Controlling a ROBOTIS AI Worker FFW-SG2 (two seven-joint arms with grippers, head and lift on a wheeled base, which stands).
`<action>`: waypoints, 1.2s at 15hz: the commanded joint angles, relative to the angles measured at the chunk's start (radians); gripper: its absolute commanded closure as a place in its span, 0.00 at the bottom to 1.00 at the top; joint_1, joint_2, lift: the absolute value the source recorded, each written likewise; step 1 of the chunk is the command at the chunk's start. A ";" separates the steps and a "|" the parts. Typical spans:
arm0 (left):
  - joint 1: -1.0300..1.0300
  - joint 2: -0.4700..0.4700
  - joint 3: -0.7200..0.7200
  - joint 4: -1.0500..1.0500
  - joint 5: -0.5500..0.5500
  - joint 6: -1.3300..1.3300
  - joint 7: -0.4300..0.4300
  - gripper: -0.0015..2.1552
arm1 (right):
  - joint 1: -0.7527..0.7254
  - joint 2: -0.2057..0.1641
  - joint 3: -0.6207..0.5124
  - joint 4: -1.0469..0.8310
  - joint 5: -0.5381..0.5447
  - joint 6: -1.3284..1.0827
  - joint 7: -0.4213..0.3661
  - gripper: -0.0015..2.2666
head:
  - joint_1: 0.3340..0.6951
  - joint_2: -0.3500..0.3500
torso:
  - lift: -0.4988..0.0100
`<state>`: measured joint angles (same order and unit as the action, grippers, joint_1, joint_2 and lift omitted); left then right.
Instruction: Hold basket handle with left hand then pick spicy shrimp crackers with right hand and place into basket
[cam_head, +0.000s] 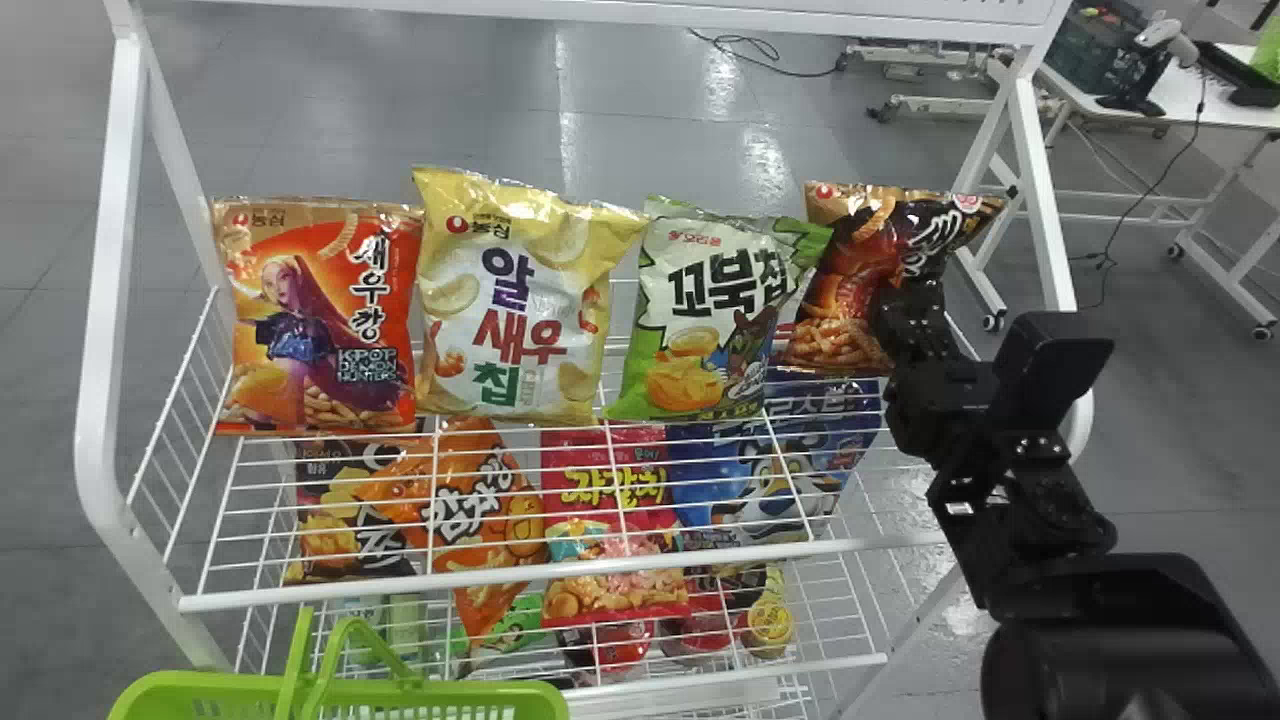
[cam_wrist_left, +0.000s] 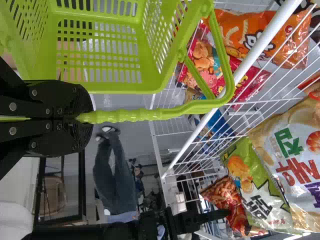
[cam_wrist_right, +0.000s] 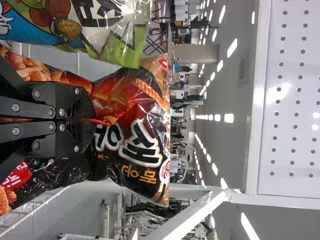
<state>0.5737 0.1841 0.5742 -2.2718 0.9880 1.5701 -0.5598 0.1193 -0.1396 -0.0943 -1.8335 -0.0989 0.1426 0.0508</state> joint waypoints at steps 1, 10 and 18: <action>0.000 0.001 -0.001 0.000 0.000 0.001 -0.002 0.88 | 0.022 0.000 -0.008 -0.024 0.001 -0.021 -0.008 0.73 | 1.00 0.26 | 0.91; -0.002 -0.003 -0.027 -0.011 -0.003 0.001 0.001 0.88 | 0.177 -0.021 -0.053 -0.305 -0.067 0.108 -0.016 0.73 | 1.00 0.22 | 0.91; -0.002 -0.008 -0.028 -0.014 -0.017 0.001 0.001 0.88 | 0.350 -0.021 0.015 -0.518 -0.116 0.384 -0.016 0.73 | 1.00 0.28 | 0.91</action>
<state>0.5721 0.1763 0.5471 -2.2862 0.9740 1.5701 -0.5570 0.4407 -0.1616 -0.0920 -2.3070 -0.2093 0.4458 0.0353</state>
